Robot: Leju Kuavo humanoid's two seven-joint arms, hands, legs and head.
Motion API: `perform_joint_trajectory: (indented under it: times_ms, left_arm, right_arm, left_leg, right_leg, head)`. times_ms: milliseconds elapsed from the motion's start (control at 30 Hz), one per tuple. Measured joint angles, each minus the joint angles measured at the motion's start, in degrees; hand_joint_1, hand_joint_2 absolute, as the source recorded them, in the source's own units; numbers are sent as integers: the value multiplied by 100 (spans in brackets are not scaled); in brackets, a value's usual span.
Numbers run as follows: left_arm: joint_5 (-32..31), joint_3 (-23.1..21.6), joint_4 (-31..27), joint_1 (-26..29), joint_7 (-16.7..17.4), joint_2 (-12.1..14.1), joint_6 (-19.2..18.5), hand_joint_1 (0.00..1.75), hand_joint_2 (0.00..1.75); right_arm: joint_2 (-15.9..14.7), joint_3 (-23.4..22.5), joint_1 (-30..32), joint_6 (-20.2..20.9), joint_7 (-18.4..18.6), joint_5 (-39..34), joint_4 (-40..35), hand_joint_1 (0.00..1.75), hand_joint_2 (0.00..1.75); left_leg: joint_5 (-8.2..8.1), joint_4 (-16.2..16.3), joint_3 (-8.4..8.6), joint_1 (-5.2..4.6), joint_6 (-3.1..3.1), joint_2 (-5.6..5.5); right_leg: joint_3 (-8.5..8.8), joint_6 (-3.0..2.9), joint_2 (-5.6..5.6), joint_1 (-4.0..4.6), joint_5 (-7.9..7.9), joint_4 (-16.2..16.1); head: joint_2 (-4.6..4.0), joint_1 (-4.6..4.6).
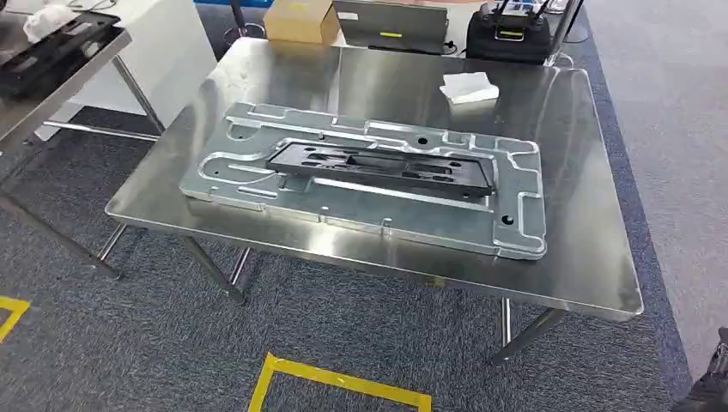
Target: Take the parts from the cabinet and place them on the table.
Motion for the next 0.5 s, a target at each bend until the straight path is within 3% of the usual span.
perform_joint_trajectory:
  times_ms: [33, 67, 100, 133, 200, 233, 267, 300, 333, 400, 433, 467, 500]
  left_arm:
    - [0, 22, 0, -1, 2, -7, 13, 0, 0]
    - [0, 39, 0, -6, 2, -9, 24, 0, 0]
    - [0, 63, -4, -23, 6, -9, 33, 0, 0]
    - [0, 77, -7, -32, 11, -11, 42, 0, 0]
    - [-5, 101, -7, -18, 17, -35, 63, 0, 0]
    - [-4, 114, -7, -8, 24, -37, 79, 0, 0]
    - [-2, 125, -7, 6, 28, -55, 90, 0, 0]
    - [-2, 131, -7, 1, 26, -61, 116, 0, 0]
    - [0, 142, -7, -7, 16, -63, 136, 0, 0]
    - [0, 181, -7, 9, -9, -81, 149, 0, 0]
    - [0, 210, -7, 11, -24, -83, 151, 0, 0]
    - [0, 223, -7, 14, -35, -85, 157, 0, 0]
    - [0, 234, -7, 19, -39, -90, 164, 0, 0]
  right_arm:
    - [42, -190, -18, 44, -2, 140, 175, 0, 0]
    - [73, -339, -38, 101, -7, 222, 354, 0, 0]
    - [103, -508, -66, 144, -17, 324, 594, 0, 0]
    - [123, -640, -94, 164, -51, 423, 796, 0, 0]
    - [147, -1030, -265, 232, -127, 691, 1503, 0, 0]
    - [149, -1189, -382, 208, -144, 828, 1865, 0, 0]
    - [145, -1366, -502, 129, -223, 983, 2296, 0, 0]
    - [131, -1549, -594, 55, -337, 1118, 2783, 0, 0]
    - [110, -1705, -661, 5, -406, 1185, 3181, 0, 0]
    - [36, -2031, -840, -48, -529, 1240, 4009, 0, 0]
    - [1, -2186, -942, -46, -557, 1199, 4427, 0, 0]
    - [-41, -2317, -1031, -50, -582, 1152, 4790, 0, 0]
    - [-90, -2452, -1115, -52, -625, 1118, 5154, 0, 0]
  left_leg:
    - [184, -453, 381, -26, 52, 22]
    - [234, -957, 772, -62, 116, 95]
    - [31, -1486, 1112, -126, 199, 306]
    - [-21, -1790, 1260, -157, 222, 349]
    - [54, -1764, 1173, -200, 270, 252]
    - [113, -1792, 1145, -198, 329, 219]
    - [233, -1881, 1129, -125, 384, 186]
    - [305, -1895, 1062, -139, 435, 142]
    - [362, -1891, 999, -140, 467, 114]
    - [493, -1875, 837, -159, 477, 4]
    - [559, -1853, 734, -164, 468, -53]
    - [607, -1826, 643, -163, 461, -96]
    - [652, -1783, 549, -157, 445, -156]
  right_leg:
    - [-51, 3, -62, 16, 31, 13]
    - [-83, 12, -111, 31, 61, 18]
    - [-92, 37, -162, 37, 95, 31]
    - [-98, 72, -220, 45, 126, 29]
    - [-82, 149, -330, 9, 215, -18]
    - [-66, 183, -377, 12, 258, -42]
    - [-94, 230, -318, 2, 206, -6]
    - [-136, 266, -70, -16, -60, 112]
    - [-223, 275, 48, -26, -400, 397]
    - [-428, 304, 153, -31, -971, 1222]
    - [-479, 317, 166, -31, -1043, 1553]
    - [-414, 324, 169, -34, -940, 1597]
    - [-218, 325, 176, -44, -733, 1395]
  head:
    - [-2, 0]
    - [-2, 0]
    - [0, 0]
    - [0, 0]
    - [0, -2]
    - [0, 2]
    - [-2, 2]
    - [-2, 2]
    - [0, 2]
    - [-2, 2]
    - [0, 2]
    - [-2, 2]
    - [-2, 2]
